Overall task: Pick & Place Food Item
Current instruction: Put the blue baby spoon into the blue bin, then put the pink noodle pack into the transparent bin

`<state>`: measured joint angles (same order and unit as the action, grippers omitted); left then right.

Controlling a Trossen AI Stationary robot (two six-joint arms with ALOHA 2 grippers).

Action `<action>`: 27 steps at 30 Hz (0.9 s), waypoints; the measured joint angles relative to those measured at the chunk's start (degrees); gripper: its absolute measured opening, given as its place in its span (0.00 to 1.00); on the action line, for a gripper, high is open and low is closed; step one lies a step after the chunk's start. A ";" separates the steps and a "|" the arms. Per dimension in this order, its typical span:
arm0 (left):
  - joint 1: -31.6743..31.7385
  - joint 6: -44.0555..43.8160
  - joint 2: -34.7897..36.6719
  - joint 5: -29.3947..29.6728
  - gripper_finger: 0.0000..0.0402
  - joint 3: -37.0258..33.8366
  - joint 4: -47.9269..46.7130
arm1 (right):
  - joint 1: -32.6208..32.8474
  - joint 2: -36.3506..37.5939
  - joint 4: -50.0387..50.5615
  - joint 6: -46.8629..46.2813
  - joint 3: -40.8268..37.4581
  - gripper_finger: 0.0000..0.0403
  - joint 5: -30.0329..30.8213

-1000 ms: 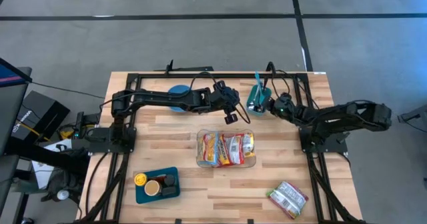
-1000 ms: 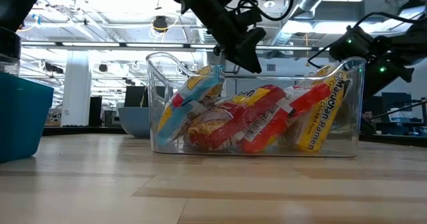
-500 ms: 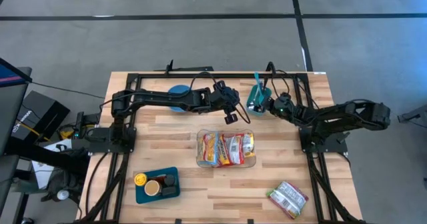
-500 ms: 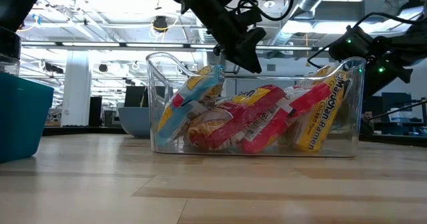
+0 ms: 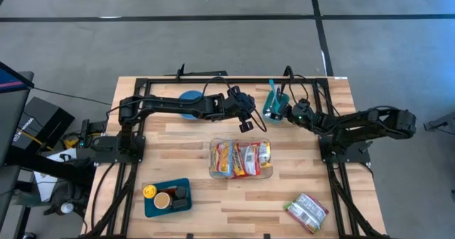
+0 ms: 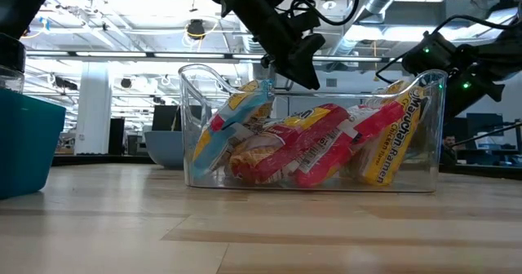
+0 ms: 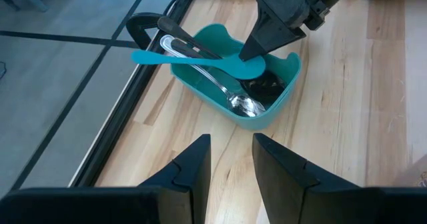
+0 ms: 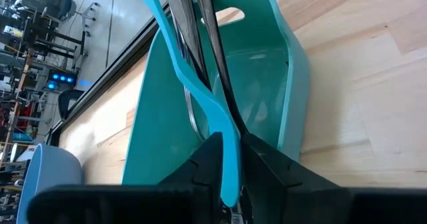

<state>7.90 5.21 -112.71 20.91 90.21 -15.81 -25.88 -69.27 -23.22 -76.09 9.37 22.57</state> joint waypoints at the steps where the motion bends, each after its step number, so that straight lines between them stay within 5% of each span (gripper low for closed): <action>1: -0.02 0.01 0.00 0.00 0.26 0.00 0.00 | 0.00 -0.01 0.00 0.04 0.00 0.14 -0.02; 27: 0.00 0.00 0.00 -0.02 0.26 0.00 -0.33 | -0.40 0.01 0.50 17.75 3.90 0.14 -0.15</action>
<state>7.90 5.21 -112.71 20.88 90.21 -16.15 -26.28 -69.25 -22.72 -58.34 13.26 22.41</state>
